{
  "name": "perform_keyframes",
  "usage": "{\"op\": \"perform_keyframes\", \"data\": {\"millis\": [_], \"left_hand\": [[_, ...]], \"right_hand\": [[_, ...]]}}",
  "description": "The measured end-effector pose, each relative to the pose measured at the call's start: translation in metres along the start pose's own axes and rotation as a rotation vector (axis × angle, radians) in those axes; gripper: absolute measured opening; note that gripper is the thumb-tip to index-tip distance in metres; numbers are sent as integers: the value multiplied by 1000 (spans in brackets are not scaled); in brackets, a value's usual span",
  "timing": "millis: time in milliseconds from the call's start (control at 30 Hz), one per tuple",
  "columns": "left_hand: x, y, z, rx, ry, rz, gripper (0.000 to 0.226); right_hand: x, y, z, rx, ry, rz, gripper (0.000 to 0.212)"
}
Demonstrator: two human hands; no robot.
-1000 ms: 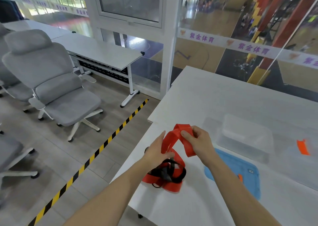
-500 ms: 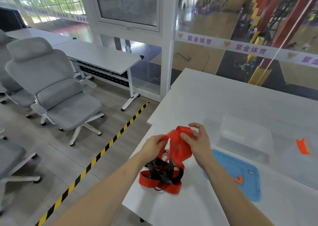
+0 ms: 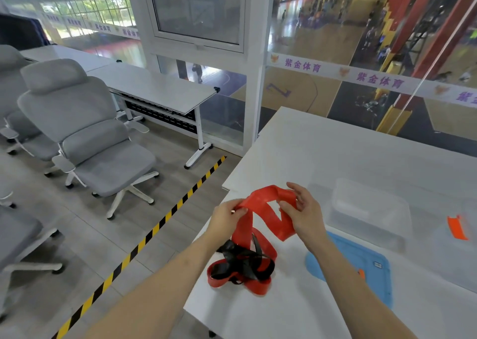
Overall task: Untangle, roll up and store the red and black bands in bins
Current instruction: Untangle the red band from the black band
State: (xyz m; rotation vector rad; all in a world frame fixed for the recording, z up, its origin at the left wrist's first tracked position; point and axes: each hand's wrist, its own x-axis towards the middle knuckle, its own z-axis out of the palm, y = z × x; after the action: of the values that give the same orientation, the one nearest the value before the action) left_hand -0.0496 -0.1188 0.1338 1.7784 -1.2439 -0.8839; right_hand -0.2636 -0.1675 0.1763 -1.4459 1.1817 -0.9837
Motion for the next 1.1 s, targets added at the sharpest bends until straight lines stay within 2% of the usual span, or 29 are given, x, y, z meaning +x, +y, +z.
{"op": "perform_keyframes", "data": {"millis": [167, 367, 433, 500, 633, 767, 867, 967, 1100], "left_hand": [[5, 17, -10, -269, 6, -78, 9], [5, 39, -14, -420, 61, -69, 16], [3, 46, -15, -419, 71, -47, 18], [1, 51, -15, -422, 65, -31, 19], [0, 55, -19, -426, 26, -11, 25], [-1, 46, -35, -436, 19, 10, 23], [-4, 38, -40, -449, 22, 16, 17], [-3, 36, -42, -415, 16, 42, 17], [1, 39, -47, -451, 13, 51, 12]], "right_hand": [[-5, 34, 21, -230, -78, -9, 66], [-15, 21, 41, -80, -237, 36, 62], [-14, 20, 43, -46, -285, 41, 74], [-11, 20, 47, -62, -253, 57, 86], [-5, 14, 59, 12, -123, 105, 74], [1, 11, 62, -25, -136, 56, 57], [1, 8, 66, -43, -201, 42, 63], [1, 6, 71, -46, -197, 21, 71], [0, -1, 74, -56, -145, -4, 61]]}}
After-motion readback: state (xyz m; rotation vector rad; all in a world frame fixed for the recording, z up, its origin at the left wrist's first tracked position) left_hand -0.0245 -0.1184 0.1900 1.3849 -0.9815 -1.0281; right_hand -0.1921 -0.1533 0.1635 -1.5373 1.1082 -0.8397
